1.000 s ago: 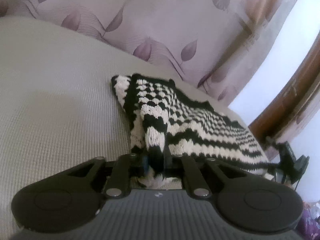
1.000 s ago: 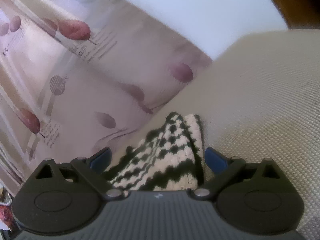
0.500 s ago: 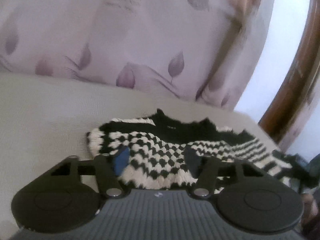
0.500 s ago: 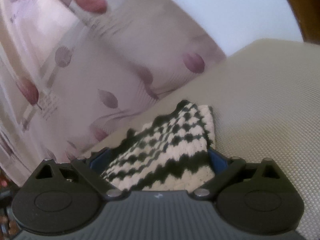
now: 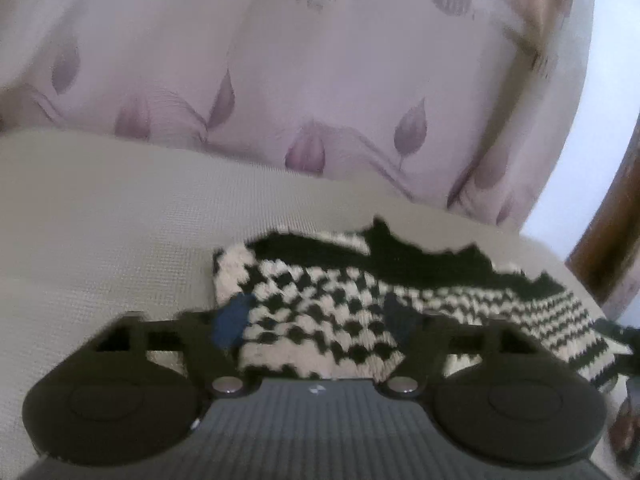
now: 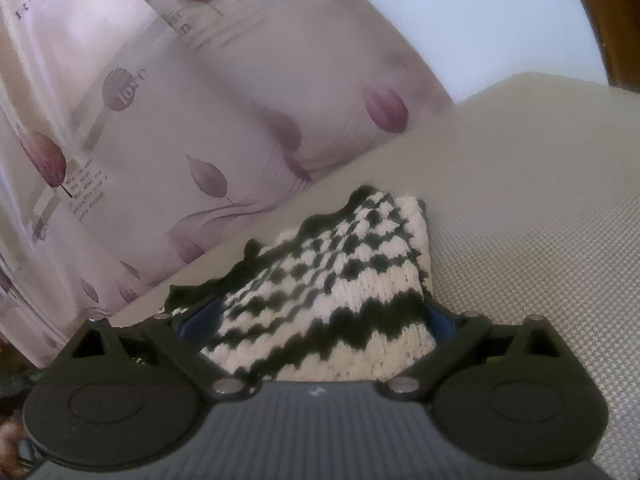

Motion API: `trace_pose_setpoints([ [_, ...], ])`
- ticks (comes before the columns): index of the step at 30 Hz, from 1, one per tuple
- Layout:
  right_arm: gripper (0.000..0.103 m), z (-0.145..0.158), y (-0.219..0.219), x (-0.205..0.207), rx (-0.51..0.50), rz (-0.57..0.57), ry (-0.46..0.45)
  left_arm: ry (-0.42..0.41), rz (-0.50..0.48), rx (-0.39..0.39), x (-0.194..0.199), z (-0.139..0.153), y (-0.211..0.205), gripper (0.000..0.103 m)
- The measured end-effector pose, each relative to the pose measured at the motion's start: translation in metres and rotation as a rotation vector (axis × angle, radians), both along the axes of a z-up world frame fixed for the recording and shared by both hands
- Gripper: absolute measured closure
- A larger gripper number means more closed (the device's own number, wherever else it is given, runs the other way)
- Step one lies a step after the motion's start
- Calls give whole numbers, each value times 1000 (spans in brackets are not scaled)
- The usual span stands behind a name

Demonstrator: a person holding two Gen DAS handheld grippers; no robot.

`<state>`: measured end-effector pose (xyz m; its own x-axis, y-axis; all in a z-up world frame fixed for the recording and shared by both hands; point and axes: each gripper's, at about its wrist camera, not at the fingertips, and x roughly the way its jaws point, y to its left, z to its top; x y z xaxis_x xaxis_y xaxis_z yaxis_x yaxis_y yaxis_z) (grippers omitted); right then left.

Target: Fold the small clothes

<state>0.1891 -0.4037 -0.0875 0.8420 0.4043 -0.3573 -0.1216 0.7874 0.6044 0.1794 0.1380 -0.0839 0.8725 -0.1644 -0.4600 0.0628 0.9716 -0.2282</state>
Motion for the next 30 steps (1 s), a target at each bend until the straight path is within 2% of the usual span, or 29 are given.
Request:
trace_pose_setpoints([
  [4, 3, 5, 12, 0, -85, -10, 6, -35, 32, 67, -6, 14, -8, 18],
  [7, 1, 9, 38, 3, -257, -11, 26, -37, 66, 122, -4, 17, -14, 13],
  [10, 0, 10, 76, 6, -502, -24, 39, -27, 104, 180, -2, 18, -17, 8],
  [12, 0, 11, 93, 3, -613, -42, 16, -25, 110, 207, -2, 18, -17, 7],
  [19, 0, 10, 95, 3, -643, -53, 15, -15, 133, 292, 2, 16, -24, 1],
  [25, 0, 10, 96, 2, -638, -54, 15, 0, 146, 353, 7, 16, -32, 0],
  [30, 0, 12, 105, -3, -698, -81, -13, 17, 147, 313, 9, 16, -31, 0],
])
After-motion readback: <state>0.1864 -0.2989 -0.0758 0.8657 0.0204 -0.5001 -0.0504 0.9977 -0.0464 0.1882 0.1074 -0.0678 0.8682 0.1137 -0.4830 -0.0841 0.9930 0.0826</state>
